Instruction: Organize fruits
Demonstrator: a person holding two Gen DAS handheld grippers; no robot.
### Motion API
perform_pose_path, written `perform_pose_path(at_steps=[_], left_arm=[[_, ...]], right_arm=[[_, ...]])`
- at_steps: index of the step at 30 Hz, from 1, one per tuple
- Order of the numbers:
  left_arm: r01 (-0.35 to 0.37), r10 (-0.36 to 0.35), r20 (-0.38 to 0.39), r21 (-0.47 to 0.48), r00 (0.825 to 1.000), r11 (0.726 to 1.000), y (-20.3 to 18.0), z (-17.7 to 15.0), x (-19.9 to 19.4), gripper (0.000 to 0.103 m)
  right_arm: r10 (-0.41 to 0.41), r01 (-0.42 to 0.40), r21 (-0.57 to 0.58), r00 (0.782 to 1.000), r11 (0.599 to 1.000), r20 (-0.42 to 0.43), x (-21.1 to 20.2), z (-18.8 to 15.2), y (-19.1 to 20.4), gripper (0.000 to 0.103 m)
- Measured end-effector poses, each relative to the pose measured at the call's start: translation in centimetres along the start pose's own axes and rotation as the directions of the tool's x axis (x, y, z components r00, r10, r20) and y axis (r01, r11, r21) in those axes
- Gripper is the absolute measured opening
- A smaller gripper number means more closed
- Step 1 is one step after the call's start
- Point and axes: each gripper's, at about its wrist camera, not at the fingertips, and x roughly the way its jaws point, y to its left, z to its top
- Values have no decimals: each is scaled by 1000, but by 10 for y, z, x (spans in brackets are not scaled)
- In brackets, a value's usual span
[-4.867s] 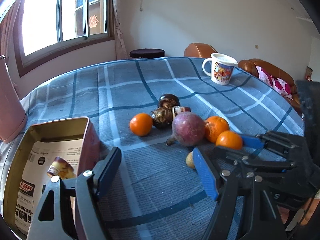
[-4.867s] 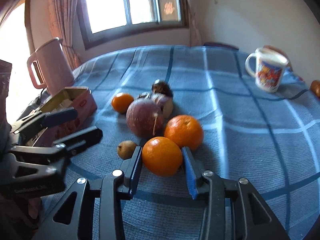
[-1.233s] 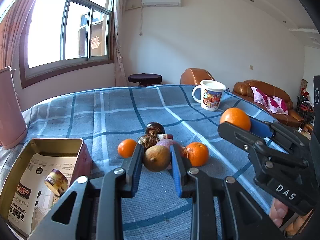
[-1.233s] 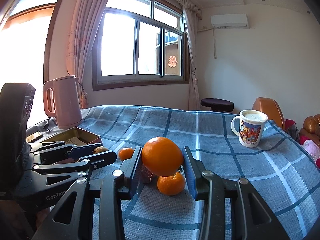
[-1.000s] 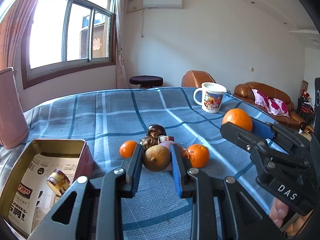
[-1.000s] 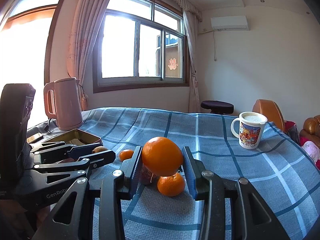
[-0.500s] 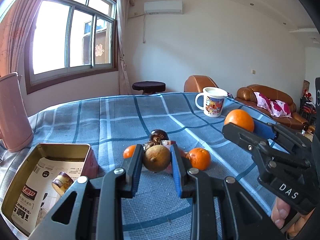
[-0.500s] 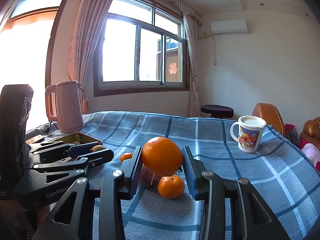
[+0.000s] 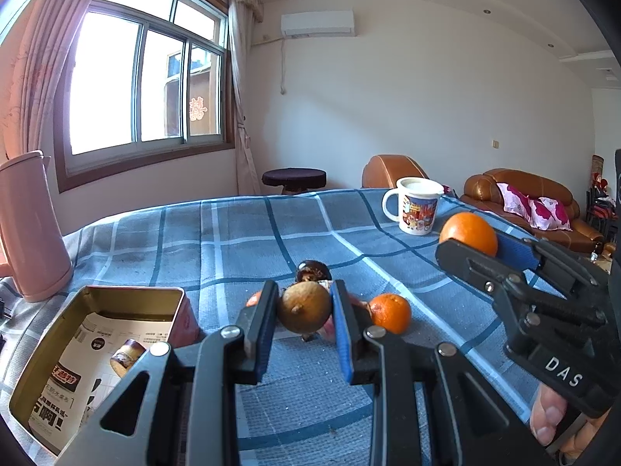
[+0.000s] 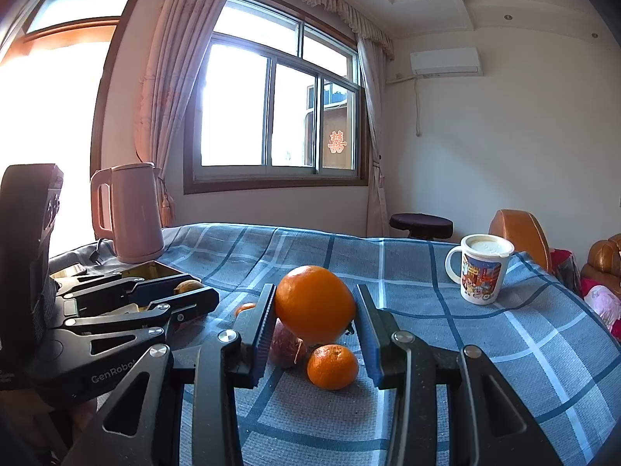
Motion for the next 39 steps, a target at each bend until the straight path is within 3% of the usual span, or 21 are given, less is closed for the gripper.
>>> perform_pose_path(at_steps=[22,39], left_arm=[[-55,53,64,28,997,998,0,0,-11,29],[-90,90,54,-1,994,996,24,0,-12,29]], right_arm=[[5,-3,-33,999,999,35,-5,0,5,41],[56,-57,-99,998,993,-12,11,6,33,41]])
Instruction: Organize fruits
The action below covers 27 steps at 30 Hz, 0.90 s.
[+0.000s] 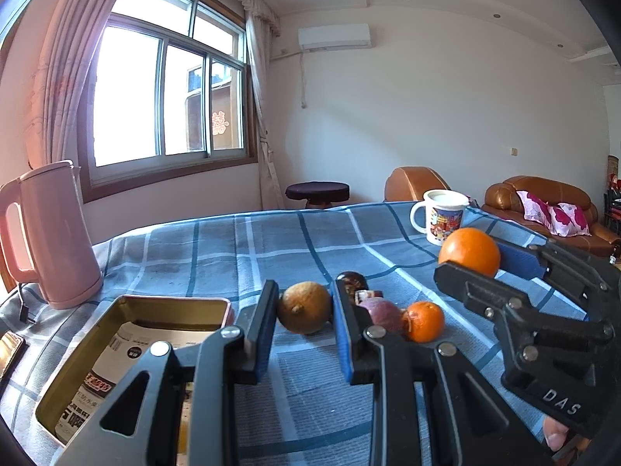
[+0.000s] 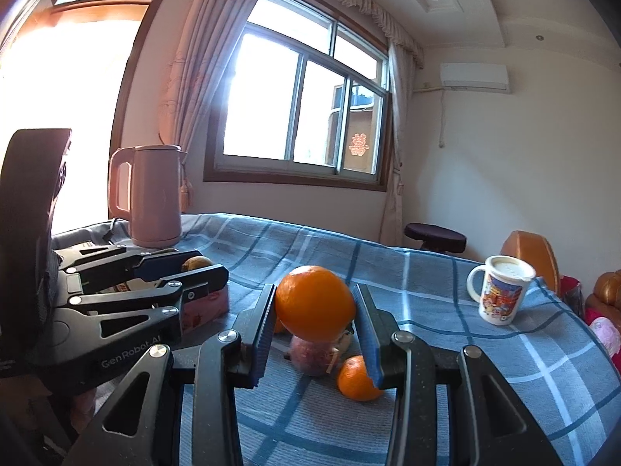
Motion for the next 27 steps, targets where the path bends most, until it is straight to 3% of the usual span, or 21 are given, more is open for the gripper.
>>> perform_pose_path(at_steps=[27], left_arm=[[-163,160,-45,-101,986,981,85,-10,-10,29]], right_arm=[[204,-207,-79,978,975,-49,47,30,71,41]])
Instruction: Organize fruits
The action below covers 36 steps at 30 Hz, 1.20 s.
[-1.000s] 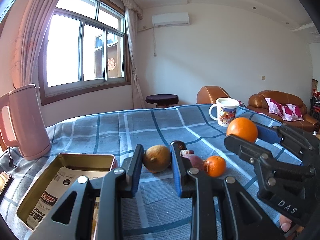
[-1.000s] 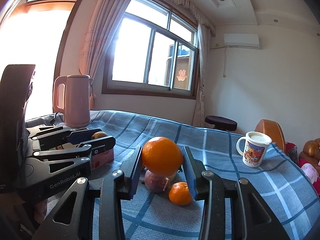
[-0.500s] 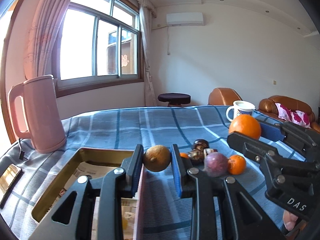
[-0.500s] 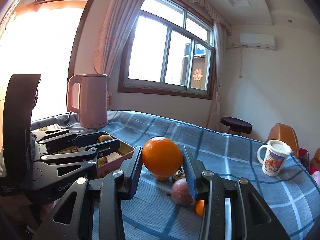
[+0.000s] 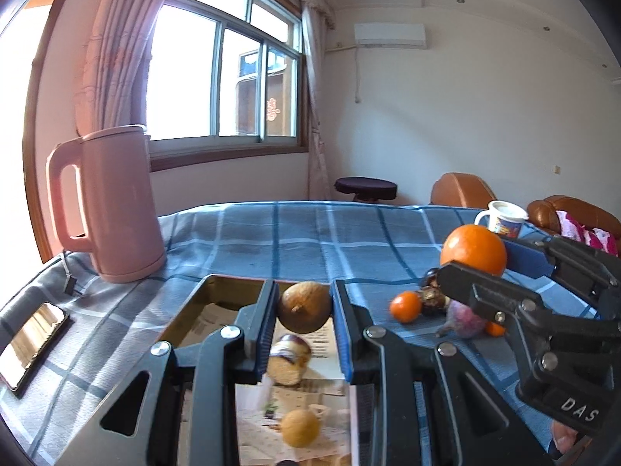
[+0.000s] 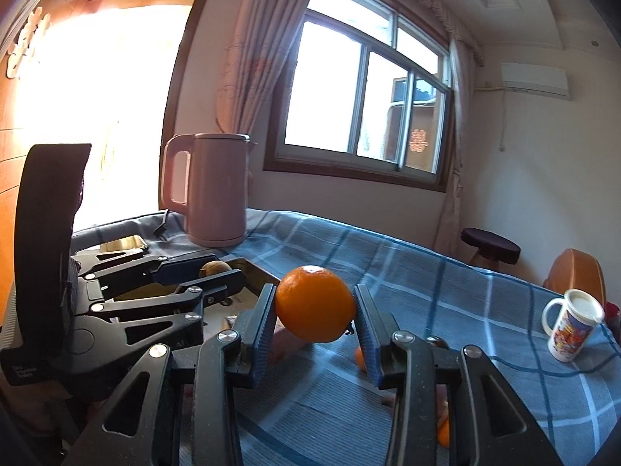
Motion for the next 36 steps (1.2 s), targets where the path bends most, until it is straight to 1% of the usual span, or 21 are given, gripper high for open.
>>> perform_pose_path(at_steps=[3,13,24,27,36], left_arm=[[-15,15,-7,-15,1000,1000,10,0,1,29],[-65,64,-24,-47,998,997,37,-2,1,29],[-103,99,-58,-72,993,992,60,-4,5,29],[-127,122,-72,-69,990,990,65,-3,7,29],[-142,133,-117,-72,984,987,75,-5,14,29]], right_arm=[[28,-28,-8,1000,1000,-9,8,3,9,41],[84,-85,-20,995,996,-44,31,8,27,41],[119,-123,-46,990,991,-79,48,7,51,41],[126,-131,-52,988,990,-91,53,5,56,41],[142,-150,-64,982,987,-121,65,1,66,41]])
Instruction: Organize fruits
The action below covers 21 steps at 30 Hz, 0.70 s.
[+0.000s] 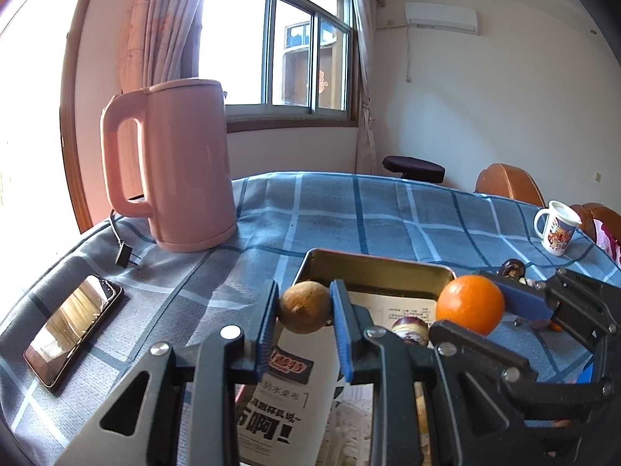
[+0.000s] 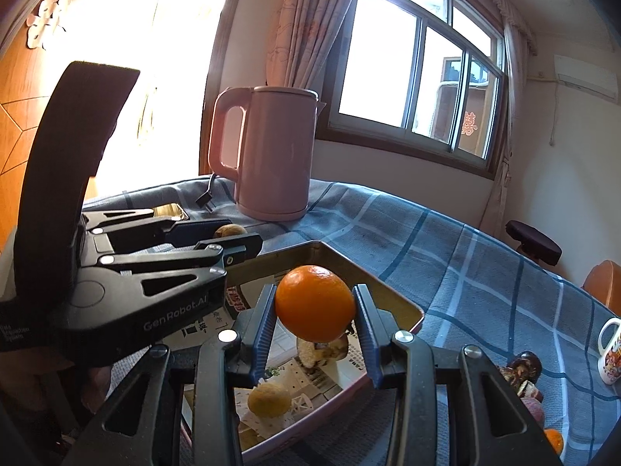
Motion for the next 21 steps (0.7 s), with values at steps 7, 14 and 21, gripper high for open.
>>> perform_pose_path(at_steps=[7,14,21], left_arm=[[1,-1,-47,2,999,1000,3,0,8,29],[4,-4,-70,-9,998,1000,7,0,13,29],[10,-11,-88,-11,996,1000,9,0,17,29]], right_arm=[[18,-19,-27,999,999,-36,10,-1,7,41],[29,-36,-77,996,996,-88,19,-2,18,42],[39,-59,-120,986,991,-160,31,-4,28,42]])
